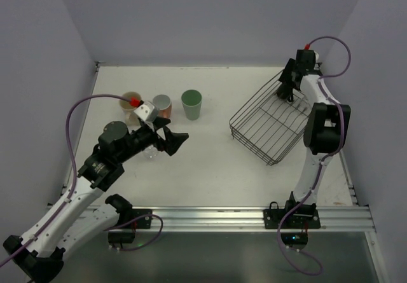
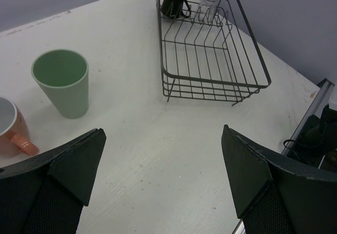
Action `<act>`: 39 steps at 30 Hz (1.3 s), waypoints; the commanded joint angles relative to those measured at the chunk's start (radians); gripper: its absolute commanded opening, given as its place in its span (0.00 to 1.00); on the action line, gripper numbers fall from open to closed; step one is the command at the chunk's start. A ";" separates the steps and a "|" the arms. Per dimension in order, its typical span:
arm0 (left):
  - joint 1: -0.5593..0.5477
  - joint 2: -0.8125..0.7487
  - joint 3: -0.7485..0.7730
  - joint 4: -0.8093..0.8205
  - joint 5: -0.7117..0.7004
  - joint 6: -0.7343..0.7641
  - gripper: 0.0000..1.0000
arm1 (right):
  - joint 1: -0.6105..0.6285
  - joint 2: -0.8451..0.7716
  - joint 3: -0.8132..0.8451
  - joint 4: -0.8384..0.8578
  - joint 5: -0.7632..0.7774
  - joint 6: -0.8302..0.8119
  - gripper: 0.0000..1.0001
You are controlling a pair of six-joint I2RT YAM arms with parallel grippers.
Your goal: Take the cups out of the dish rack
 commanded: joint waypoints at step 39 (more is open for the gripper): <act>-0.165 0.428 0.032 0.581 0.142 -0.535 0.86 | 0.260 -1.191 -1.216 1.054 -0.791 0.749 0.30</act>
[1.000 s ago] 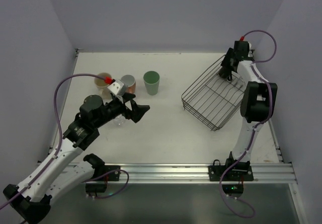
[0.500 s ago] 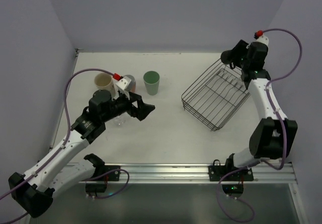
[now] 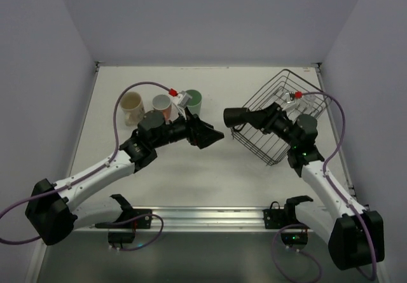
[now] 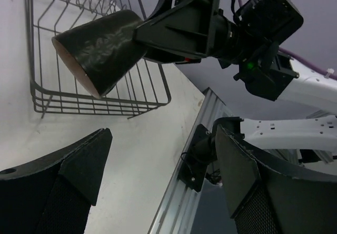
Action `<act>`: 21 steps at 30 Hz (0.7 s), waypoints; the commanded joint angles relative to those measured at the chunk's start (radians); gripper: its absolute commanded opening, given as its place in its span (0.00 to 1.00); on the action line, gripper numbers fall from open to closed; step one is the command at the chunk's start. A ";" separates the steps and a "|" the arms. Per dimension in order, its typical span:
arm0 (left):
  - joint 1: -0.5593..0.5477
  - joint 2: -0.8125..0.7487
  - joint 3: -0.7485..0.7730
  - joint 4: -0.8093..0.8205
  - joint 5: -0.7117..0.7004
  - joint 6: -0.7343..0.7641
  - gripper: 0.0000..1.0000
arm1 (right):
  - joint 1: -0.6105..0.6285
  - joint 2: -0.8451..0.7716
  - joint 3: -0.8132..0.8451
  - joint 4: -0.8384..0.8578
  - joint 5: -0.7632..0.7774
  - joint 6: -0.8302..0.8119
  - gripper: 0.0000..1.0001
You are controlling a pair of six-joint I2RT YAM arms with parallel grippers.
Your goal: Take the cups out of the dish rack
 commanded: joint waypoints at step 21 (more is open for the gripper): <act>-0.112 0.147 0.062 0.284 -0.070 -0.090 0.51 | 0.055 -0.153 -0.172 0.382 -0.172 0.260 0.30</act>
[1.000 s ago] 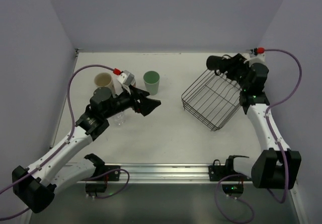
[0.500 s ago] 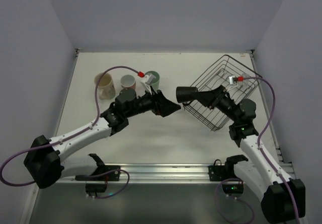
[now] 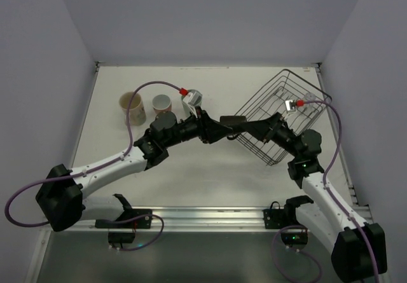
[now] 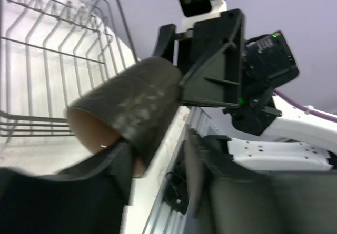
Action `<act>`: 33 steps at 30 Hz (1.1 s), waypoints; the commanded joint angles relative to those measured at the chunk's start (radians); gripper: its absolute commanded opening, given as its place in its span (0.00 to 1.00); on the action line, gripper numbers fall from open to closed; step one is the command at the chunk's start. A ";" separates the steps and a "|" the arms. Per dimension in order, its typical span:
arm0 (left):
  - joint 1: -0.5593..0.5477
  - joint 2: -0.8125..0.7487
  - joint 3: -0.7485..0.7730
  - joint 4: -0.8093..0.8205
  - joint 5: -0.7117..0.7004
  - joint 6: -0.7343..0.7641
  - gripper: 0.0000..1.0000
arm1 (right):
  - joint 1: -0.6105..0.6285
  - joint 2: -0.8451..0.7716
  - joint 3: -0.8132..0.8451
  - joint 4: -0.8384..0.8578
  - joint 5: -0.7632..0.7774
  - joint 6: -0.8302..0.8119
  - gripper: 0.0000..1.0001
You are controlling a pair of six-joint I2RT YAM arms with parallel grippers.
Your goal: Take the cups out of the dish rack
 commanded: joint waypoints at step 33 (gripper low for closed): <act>-0.004 0.224 0.346 -1.191 -0.551 0.451 0.00 | 0.041 -0.295 0.122 -0.717 0.343 -0.461 0.99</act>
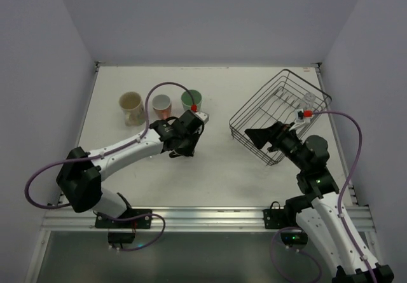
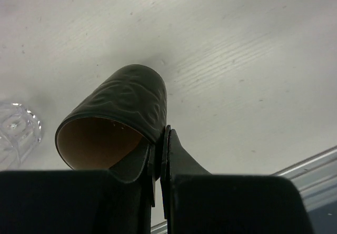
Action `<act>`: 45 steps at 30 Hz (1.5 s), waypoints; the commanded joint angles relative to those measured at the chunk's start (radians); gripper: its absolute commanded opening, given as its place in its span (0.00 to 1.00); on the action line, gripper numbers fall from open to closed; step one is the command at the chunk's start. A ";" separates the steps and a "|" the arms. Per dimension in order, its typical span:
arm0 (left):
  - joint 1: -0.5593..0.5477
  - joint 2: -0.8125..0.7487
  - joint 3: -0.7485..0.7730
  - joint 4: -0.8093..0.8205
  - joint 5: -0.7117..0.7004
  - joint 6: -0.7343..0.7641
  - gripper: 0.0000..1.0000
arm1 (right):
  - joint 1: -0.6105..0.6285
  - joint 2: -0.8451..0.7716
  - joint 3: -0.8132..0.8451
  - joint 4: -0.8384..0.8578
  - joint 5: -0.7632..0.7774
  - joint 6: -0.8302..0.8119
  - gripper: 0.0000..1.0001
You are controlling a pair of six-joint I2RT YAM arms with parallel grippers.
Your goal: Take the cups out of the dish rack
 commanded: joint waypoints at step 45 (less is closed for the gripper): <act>0.007 -0.358 0.112 0.318 -0.150 0.199 1.00 | -0.162 0.426 0.369 -0.217 0.739 -0.283 0.69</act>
